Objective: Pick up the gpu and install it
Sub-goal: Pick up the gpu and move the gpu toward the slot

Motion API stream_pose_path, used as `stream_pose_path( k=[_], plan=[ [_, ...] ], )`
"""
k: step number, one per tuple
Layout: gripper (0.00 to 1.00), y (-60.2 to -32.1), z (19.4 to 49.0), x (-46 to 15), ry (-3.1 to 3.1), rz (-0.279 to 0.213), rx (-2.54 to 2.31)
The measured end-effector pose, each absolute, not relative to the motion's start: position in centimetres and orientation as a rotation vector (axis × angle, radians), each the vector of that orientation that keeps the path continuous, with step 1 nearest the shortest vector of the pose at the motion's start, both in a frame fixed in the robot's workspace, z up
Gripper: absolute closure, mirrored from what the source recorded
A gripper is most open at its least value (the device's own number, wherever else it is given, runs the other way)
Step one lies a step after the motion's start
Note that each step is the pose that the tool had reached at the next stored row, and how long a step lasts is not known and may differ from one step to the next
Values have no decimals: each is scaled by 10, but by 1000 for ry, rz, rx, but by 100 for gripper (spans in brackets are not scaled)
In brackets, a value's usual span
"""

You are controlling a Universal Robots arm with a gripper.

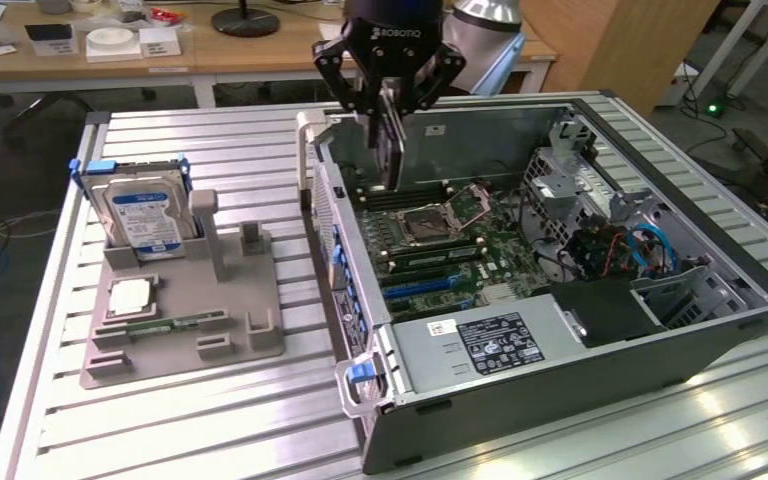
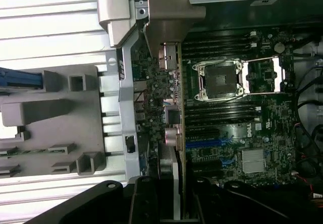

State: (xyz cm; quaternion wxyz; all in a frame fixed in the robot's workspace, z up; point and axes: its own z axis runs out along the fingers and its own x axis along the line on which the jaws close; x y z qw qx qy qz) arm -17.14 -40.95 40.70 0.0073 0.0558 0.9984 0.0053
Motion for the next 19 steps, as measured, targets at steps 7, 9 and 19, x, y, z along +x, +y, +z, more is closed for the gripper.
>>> stream_pose_path(
  k=[7, 9, 19],
  plan=[
    [71, -410, 407, -156, 3122, 17, 174],
    [71, -410, 407, -151, 3122, 17, 175],
    [71, -410, 406, -129, 3122, 17, 174]
  ],
)
